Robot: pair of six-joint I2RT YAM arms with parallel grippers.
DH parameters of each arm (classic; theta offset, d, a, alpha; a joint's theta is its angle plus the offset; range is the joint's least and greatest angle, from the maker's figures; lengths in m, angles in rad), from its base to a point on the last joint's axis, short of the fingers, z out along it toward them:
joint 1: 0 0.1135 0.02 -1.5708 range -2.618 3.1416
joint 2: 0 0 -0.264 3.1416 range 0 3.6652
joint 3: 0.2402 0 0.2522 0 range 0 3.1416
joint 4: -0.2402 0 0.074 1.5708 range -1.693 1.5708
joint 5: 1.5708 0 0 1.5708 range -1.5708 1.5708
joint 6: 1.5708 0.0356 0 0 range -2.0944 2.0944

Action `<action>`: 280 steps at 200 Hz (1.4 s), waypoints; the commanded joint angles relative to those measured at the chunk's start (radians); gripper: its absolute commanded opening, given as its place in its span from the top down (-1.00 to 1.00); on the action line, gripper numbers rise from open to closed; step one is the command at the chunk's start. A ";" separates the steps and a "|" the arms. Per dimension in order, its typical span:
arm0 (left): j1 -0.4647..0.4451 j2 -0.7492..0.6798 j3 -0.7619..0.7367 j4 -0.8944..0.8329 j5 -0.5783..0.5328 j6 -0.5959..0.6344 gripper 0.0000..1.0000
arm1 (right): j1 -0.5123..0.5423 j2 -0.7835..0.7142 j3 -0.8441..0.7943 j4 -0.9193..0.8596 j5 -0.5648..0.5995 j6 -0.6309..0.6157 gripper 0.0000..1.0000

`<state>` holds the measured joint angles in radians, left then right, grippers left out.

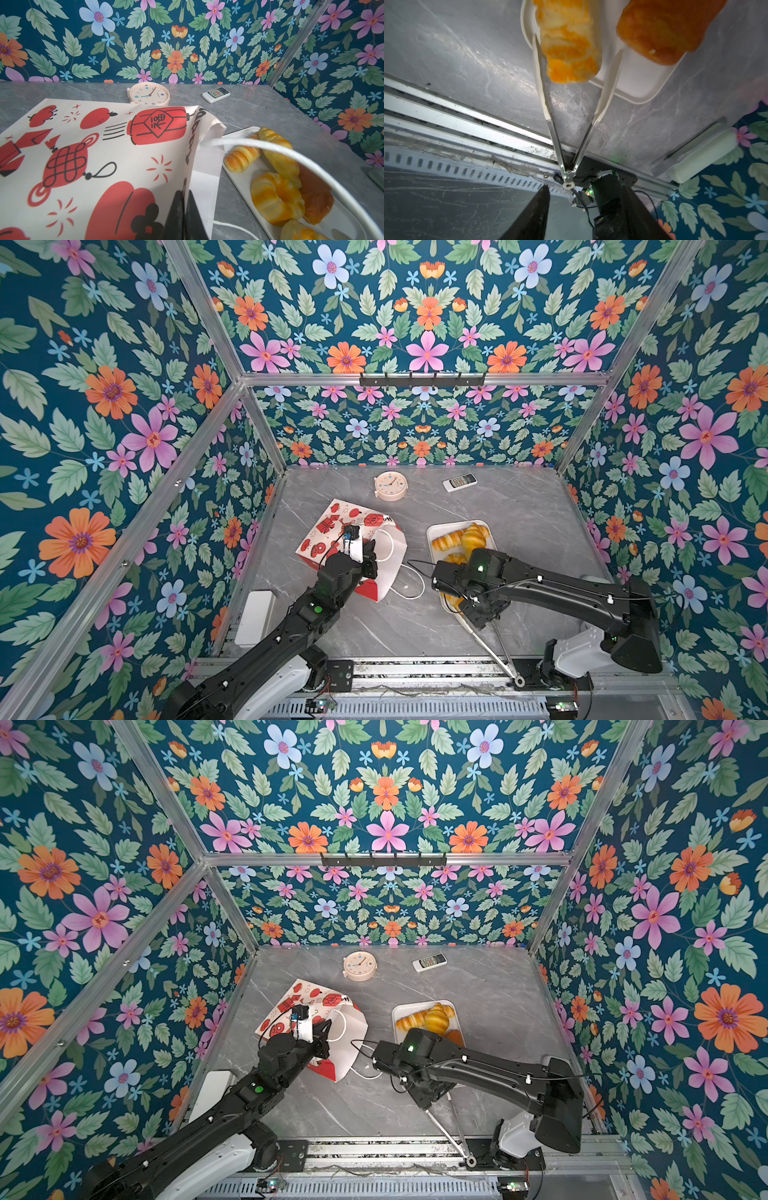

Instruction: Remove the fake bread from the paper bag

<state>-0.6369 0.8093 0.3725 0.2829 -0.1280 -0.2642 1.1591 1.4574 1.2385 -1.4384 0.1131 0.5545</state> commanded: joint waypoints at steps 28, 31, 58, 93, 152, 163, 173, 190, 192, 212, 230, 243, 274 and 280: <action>0.000 0.003 0.009 0.034 0.014 -0.010 0.86 | 0.051 -0.037 -0.173 0.175 -0.047 0.193 -0.11; 0.000 0.002 0.010 0.033 0.016 -0.010 0.86 | 0.051 -0.040 -0.180 0.179 -0.042 0.202 -0.11; 0.000 -0.007 0.009 0.030 0.020 -0.016 0.85 | 0.052 -0.074 -0.245 0.228 -0.011 0.265 -0.06; 0.000 0.000 0.011 0.029 0.028 -0.023 0.85 | 0.039 -0.113 -0.331 0.275 0.016 0.334 0.00; 0.000 0.029 0.025 0.026 0.034 -0.020 0.85 | 0.000 -0.173 -0.480 0.372 -0.017 0.397 0.02; 0.000 0.032 0.026 0.027 0.034 -0.017 0.85 | -0.009 -0.193 -0.509 0.396 -0.026 0.402 0.02; 0.000 0.034 0.025 0.025 0.033 -0.018 0.85 | -0.021 -0.212 -0.532 0.415 -0.037 0.406 0.03; 0.000 0.037 0.028 0.025 0.033 -0.017 0.85 | -0.034 -0.232 -0.565 0.443 -0.051 0.407 0.05; 0.000 0.038 0.029 0.025 0.033 -0.017 0.84 | -0.035 -0.234 -0.569 0.446 -0.053 0.407 0.06; 0.000 0.041 0.031 0.024 0.031 -0.014 0.85 | -0.038 -0.238 -0.588 0.461 -0.059 0.408 0.15; 0.000 0.046 0.035 0.024 0.028 -0.012 0.85 | -0.040 -0.235 -0.602 0.483 -0.067 0.406 0.27; 0.000 0.048 0.035 0.024 0.028 -0.009 0.85 | -0.040 -0.230 -0.609 0.491 -0.069 0.404 0.39; 0.000 0.048 0.031 0.025 0.025 -0.012 0.85 | -0.040 -0.234 -0.617 0.499 -0.075 0.396 0.67; 0.000 0.048 0.031 0.025 0.026 -0.012 0.85 | -0.039 -0.237 -0.616 0.494 -0.073 0.394 0.72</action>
<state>-0.6369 0.8581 0.4007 0.2810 -0.1028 -0.2810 1.1183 1.2274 0.6224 -0.9611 0.0536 0.9493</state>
